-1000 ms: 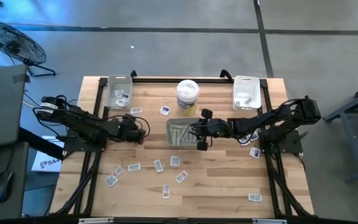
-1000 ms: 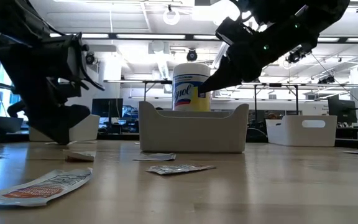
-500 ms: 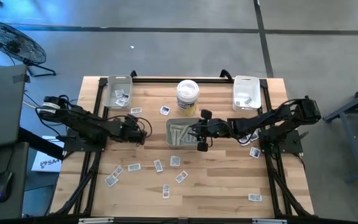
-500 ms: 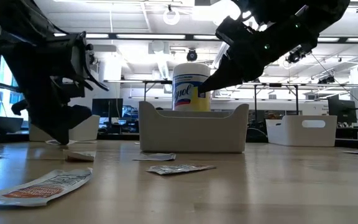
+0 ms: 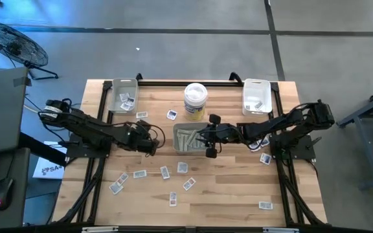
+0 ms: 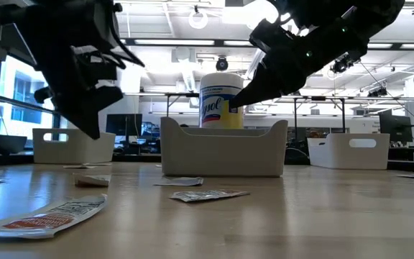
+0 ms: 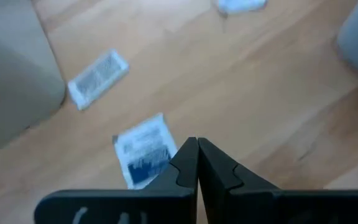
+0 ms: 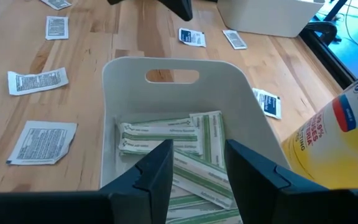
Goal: Pick & Place First Aid Supplies
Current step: Put the alcohol pad into the top gray bin
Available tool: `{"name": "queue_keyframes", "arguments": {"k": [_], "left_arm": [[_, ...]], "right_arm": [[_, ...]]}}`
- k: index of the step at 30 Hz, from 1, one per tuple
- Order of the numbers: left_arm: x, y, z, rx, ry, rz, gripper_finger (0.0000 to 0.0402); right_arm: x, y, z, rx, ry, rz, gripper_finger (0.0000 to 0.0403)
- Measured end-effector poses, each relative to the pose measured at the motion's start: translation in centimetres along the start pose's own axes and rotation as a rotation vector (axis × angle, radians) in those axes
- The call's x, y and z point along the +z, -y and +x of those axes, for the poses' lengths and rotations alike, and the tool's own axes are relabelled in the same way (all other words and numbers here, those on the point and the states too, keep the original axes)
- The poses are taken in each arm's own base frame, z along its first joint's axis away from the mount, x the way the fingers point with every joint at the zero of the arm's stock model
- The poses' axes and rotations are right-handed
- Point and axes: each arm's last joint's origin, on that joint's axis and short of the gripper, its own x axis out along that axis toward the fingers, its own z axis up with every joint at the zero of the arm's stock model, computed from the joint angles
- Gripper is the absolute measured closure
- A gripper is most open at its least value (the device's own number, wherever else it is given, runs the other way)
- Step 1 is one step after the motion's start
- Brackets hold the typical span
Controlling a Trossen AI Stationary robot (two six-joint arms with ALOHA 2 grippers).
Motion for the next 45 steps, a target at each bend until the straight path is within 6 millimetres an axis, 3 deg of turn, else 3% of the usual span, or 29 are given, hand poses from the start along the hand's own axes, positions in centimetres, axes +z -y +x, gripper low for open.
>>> {"name": "queue_keyframes", "arguments": {"k": [5,13,17,37,45], "left_arm": [[-0.8,-0.4,0.7,0.000,-0.007,-0.032,0.0389],[-1.9,-1.0,1.7,0.004,-0.008,-0.035,0.0302],[-2.7,-1.5,2.4,0.004,-0.021,-0.050,0.0280],[-4.8,-2.8,4.3,-0.030,0.049,-0.095,0.0279],[-5.2,-4.1,5.5,0.000,0.012,-0.183,0.0351]], "right_arm": [[0.0,0.0,0.0,0.005,-0.001,0.012,0.0265],[0.0,-0.1,0.0,0.026,0.000,0.030,0.0265],[0.0,-0.1,0.0,0.026,0.000,0.036,0.0265],[0.0,-0.1,0.0,0.026,0.000,0.036,0.0265],[0.0,-0.1,0.0,0.027,0.000,0.041,0.0265]]}}
